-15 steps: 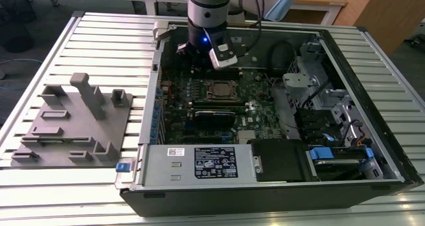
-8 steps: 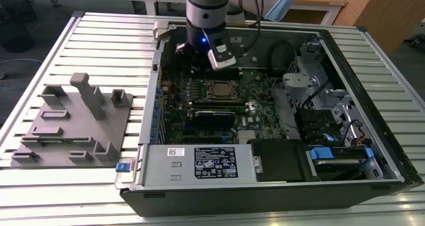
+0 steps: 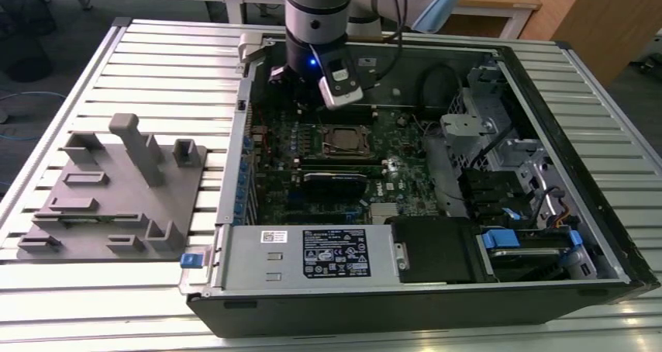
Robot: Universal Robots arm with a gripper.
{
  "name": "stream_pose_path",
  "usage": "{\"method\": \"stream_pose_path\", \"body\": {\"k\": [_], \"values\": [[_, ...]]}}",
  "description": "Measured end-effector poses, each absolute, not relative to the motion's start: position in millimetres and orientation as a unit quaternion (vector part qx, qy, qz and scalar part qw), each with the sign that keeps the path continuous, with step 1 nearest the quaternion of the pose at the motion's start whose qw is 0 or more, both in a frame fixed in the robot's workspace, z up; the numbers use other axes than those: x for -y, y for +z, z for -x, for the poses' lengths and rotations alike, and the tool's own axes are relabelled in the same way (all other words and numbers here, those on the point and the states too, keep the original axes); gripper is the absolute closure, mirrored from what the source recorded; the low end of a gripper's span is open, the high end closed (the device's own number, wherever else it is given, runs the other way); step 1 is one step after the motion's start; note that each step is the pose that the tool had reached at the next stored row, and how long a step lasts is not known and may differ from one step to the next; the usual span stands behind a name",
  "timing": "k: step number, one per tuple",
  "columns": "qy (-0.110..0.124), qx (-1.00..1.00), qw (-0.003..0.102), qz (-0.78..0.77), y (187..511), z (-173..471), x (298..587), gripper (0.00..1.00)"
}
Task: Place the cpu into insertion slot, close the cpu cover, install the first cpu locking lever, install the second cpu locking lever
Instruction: 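Install the first cpu locking lever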
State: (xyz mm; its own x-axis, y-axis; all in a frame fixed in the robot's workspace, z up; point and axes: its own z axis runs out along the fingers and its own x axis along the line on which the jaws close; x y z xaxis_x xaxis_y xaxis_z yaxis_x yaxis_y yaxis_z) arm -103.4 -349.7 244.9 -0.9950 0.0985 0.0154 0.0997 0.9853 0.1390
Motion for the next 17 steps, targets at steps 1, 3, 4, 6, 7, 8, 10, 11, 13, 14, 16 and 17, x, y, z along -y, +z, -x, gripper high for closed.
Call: {"method": "stream_pose_path", "body": {"k": [1, 3, 4, 6, 7, 8, 10, 11, 13, 14, 16, 17], "values": [[-0.07, 0.996, 0.004, 0.05, 245.8, 103.4, 349.6, 0.89], [-0.07, 0.996, 0.004, 0.05, 247.6, 103.4, 349.7, 0.89], [-0.07, 0.996, 0.004, 0.05, 247.5, 103.4, 349.6, 0.89], [-0.07, 0.996, 0.004, 0.05, 247.4, 104.2, 349.6, 0.89], [-0.07, 0.996, 0.004, 0.05, 247.4, 105.3, 349.7, 0.89], [-0.07, 0.996, 0.004, 0.05, 247.3, 106.7, 349.7, 0.89], [-0.07, 0.996, 0.004, 0.05, 246.8, 109.0, 349.6, 0.89], [-0.07, 0.996, 0.004, 0.05, 246.6, 109.9, 349.6, 0.89], [-0.073, 0.996, 0.004, 0.05, 246.5, 111.2, 349.7, 0.89], [-0.078, 0.996, 0.004, 0.05, 246.4, 111.6, 349.7, 0.89], [-0.088, 0.995, 0.005, 0.05, 246.4, 112.4, 349.7, 0.89], [-0.093, 0.994, 0.005, 0.05, 246.4, 112.8, 349.7, 0.89]]}}
